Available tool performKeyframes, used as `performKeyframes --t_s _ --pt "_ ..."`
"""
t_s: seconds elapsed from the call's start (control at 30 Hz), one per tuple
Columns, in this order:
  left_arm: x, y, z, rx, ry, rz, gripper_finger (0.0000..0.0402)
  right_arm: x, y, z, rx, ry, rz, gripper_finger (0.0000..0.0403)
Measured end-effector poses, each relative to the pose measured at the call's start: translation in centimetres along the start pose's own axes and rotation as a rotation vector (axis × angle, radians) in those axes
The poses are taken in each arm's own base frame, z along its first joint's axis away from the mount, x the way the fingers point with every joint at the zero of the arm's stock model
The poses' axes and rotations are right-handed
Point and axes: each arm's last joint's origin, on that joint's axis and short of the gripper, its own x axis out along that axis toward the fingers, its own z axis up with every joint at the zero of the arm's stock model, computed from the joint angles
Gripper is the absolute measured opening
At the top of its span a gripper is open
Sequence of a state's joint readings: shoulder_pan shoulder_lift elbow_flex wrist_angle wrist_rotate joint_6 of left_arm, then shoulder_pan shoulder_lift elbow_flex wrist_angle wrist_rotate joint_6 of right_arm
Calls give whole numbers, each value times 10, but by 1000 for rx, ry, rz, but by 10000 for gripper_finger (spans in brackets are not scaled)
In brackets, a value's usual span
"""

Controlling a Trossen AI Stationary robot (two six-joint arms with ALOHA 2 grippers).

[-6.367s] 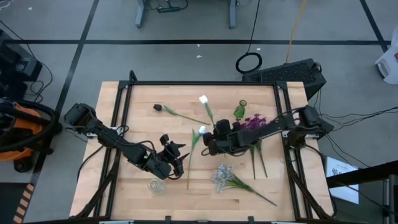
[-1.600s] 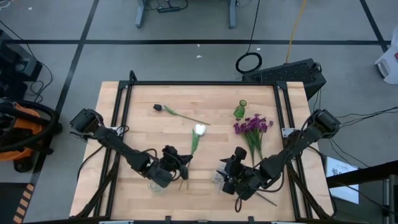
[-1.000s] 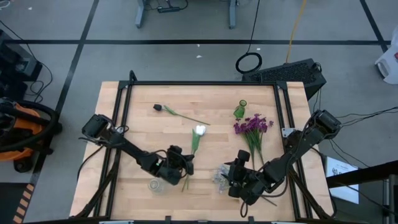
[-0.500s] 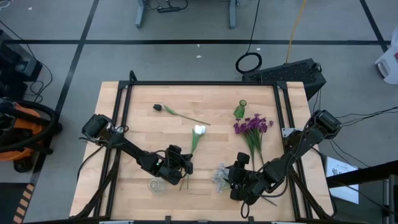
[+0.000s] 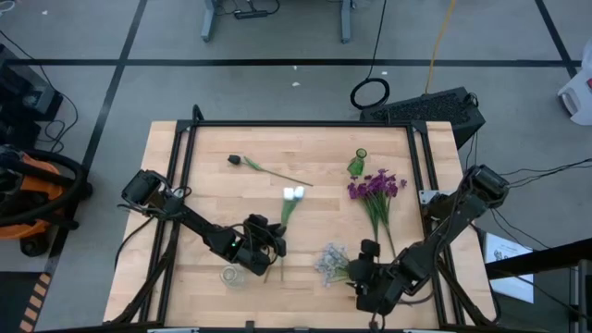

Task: Sort flowers into vase by color
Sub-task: Move the dark white flower to the center of the table

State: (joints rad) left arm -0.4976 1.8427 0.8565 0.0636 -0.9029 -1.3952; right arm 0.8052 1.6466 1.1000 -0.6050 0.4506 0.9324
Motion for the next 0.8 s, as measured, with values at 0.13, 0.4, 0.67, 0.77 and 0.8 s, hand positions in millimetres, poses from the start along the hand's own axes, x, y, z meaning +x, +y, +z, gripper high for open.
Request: performKeyframes --t_s 0.13,0.4,0.67,0.77,0.8 --pt "0 -2 1 65 -16 -12 142 -3 -5 -13 77 116 -53 212" --pt "-8 -11 10 211 23 -80 144 -5 -1 -30 99 252 -56 212" --pt "-24 -22 28 333 27 -154 144 11 6 -40 73 312 -60 248" --pt "-30 -25 36 360 17 -175 144 16 7 -42 64 314 -64 272" --pt "-31 -26 38 366 12 -181 144 18 8 -43 62 315 -68 279"
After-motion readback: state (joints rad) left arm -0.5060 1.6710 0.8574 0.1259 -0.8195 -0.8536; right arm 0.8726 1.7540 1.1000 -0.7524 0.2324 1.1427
